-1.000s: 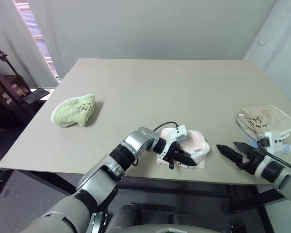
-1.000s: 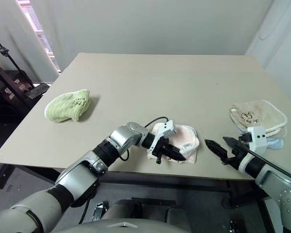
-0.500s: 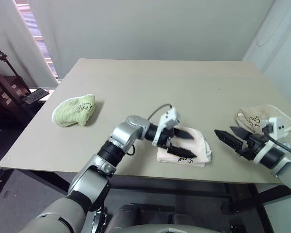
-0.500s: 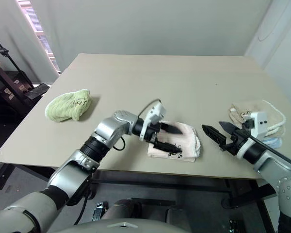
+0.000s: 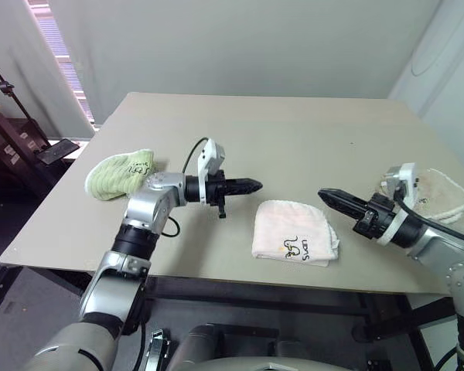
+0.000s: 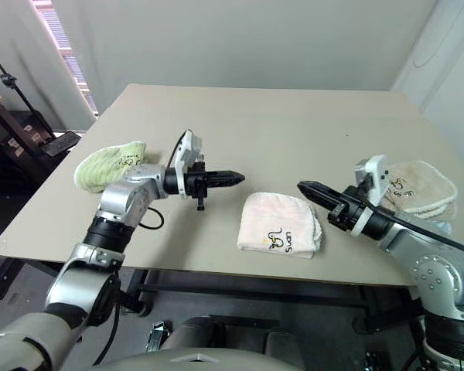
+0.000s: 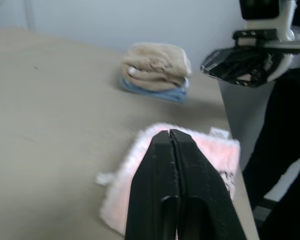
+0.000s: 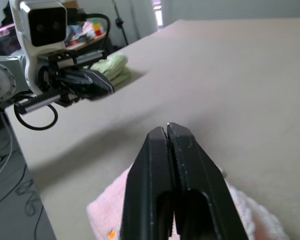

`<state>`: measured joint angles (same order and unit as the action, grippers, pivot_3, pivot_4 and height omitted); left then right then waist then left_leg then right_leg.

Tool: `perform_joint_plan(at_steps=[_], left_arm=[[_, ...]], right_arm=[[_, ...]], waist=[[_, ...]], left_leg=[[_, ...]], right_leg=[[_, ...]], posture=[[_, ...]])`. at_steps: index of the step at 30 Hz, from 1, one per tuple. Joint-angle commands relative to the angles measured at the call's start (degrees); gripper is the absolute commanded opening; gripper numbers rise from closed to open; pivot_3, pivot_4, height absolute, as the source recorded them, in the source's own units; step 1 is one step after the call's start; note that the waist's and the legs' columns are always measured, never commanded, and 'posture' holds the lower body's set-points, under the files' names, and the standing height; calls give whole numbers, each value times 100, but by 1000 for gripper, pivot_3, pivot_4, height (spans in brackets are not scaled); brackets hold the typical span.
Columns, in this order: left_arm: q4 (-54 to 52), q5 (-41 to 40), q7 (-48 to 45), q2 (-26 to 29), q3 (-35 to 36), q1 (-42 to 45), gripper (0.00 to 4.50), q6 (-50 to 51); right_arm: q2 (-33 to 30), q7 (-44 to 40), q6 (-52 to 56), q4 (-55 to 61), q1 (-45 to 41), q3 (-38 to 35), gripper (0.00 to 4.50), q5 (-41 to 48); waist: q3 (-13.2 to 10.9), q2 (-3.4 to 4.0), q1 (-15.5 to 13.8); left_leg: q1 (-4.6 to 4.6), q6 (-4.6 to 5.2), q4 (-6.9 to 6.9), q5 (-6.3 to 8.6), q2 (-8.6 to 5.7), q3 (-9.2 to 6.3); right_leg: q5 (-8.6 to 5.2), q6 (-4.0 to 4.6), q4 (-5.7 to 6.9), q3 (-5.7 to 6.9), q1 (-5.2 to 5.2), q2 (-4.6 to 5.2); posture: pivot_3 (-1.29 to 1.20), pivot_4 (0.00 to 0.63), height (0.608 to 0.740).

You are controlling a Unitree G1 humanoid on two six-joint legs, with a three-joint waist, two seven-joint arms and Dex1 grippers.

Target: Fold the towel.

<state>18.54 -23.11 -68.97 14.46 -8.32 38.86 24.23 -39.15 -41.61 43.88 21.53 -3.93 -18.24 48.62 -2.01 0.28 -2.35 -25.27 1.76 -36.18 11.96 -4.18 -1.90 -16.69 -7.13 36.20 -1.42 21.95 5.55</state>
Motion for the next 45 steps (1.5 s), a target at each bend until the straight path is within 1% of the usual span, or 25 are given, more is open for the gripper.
perform_joint_plan(at_steps=[1,6,8,12,15,17,20,22,24,26,27,29,30,31,33,35,36,37,38,42,43,45], left_arm=[[-409,-67,-109,-178,-194,-100,18,-103],[305,562,94,-760,-777,-231,18,-848],[903,796,197,-975,-899,-165,18,-1101],[2713,1292,897,-1569,-877,61,18,-1774],[3482,1660,1016,-1852,-1037,79,18,-2251],[3708,1747,997,-1930,-996,126,18,-2426],[3797,1636,932,-1990,-751,242,18,-2398],[3685,1547,768,-1932,-627,288,18,-2311],[3350,1329,436,-1750,-427,304,0,-1993],[3042,1178,364,-1598,-251,306,367,-1730],[2819,1137,334,-1505,-207,276,611,-1625],[2085,907,187,-1213,-78,164,1250,-1168],[1732,766,178,-1080,16,119,1665,-888],[1488,669,193,-995,75,78,1971,-680],[856,297,316,-675,388,59,2786,59],[469,-9,767,-336,784,132,3495,1056],[424,-112,1015,-212,926,182,3909,1580],[385,-205,1207,-117,1015,216,4266,2051],[361,-290,1356,-23,1061,244,4474,2560],[204,-570,1732,125,1092,189,4474,3951],[254,-580,1935,65,1113,191,4474,4283],[391,-741,2287,-141,1372,264,4474,4910]], right_arm=[[76,-116,-281,-261,-66,297,0,-330],[217,-493,-655,-1102,-93,1068,0,-994],[359,-525,-835,-1553,-189,1319,0,-1280],[730,-455,-1256,-2466,-388,1586,0,-1777],[851,-524,-1384,-2671,-395,1676,0,-1947],[870,-585,-1400,-2607,-364,1679,0,-1972],[881,-627,-1383,-2511,-343,1621,0,-1964],[840,-651,-1338,-2378,-333,1572,0,-1916],[795,-646,-1255,-2142,-328,1491,358,-1826],[747,-687,-1110,-1861,-300,1418,867,-1688],[732,-683,-1037,-1699,-284,1349,1285,-1607],[693,-617,-811,-1303,-279,1070,1965,-1292],[667,-592,-707,-1128,-281,929,2385,-1140],[656,-566,-634,-1015,-278,847,2695,-1047],[539,-523,-308,-651,-303,535,3504,-626],[381,-357,152,-418,-386,221,4234,-187],[313,-274,385,-379,-421,107,4500,17],[252,-200,593,-359,-441,29,4500,186],[175,-123,838,-370,-463,-19,4500,334],[98,223,1468,-528,-527,-138,4500,701],[115,339,1643,-593,-534,-170,4500,799],[159,514,1866,-633,-534,-248,4500,987]], waist=[[1,0,2],[3,0,-3],[4,2,1],[4,1,8],[8,-4,-6],[18,-7,-9],[19,-8,4],[19,-8,7],[19,-9,15],[19,-7,17],[18,-9,23],[14,-10,27],[13,-10,27],[13,-10,23],[12,-9,18],[11,-9,18],[11,-9,20],[11,-10,19],[11,-10,19],[7,-18,0],[7,-18,2],[6,-19,6]], left_leg=[[0,0,1,0,1,0],[8,-1,0,0,1,1],[8,0,-1,0,0,1],[32,0,0,0,1,2],[66,-2,5,1,2,1],[96,-2,6,2,1,0],[110,-1,0,4,0,1],[110,-1,-2,4,0,1],[110,-1,-1,4,0,1],[97,-1,1,4,2,0],[87,-1,2,3,3,0],[80,0,8,3,6,0],[75,0,14,3,6,0],[74,0,17,3,7,0],[75,-1,20,3,7,-3],[75,-1,19,4,7,-3],[78,-1,18,4,7,-3],[80,0,17,4,7,-3],[82,0,15,4,7,-3],[82,0,12,4,6,-4],[80,0,13,4,4,-4],[79,1,14,5,2,-4]], right_leg=[[0,0,1,0,0,0],[0,1,1,0,-8,-2],[1,2,2,0,-9,-2],[2,1,4,1,-22,-8],[2,0,2,4,-55,-9],[1,1,-6,9,-91,-6],[1,1,-9,10,-116,-1],[1,1,-11,11,-119,0],[1,0,-9,13,-116,0],[1,-2,-4,13,-94,-3],[1,-3,0,11,-78,-6],[4,-9,2,6,-65,-10],[10,-18,5,3,-60,-9],[11,-20,7,2,-59,-10],[11,-20,9,1,-55,-7],[9,-18,7,0,-56,-7],[3,-5,6,0,-59,-6],[2,-4,6,0,-62,-6],[2,-4,7,0,-63,-6],[1,-3,6,3,-66,-4],[1,-3,4,3,-66,-2],[2,-3,1,1,-64,0]], posture=[[0,0,740],[0,0,740],[0,0,740],[0,0,740],[0,0,740],[0,0,740],[0,0,740],[0,0,740],[0,0,740],[0,0,740],[0,0,740],[0,0,740],[0,0,740],[0,0,740],[0,0,740],[0,0,740],[0,0,740],[0,0,740],[0,0,740],[0,0,740],[0,0,740],[0,0,740]])
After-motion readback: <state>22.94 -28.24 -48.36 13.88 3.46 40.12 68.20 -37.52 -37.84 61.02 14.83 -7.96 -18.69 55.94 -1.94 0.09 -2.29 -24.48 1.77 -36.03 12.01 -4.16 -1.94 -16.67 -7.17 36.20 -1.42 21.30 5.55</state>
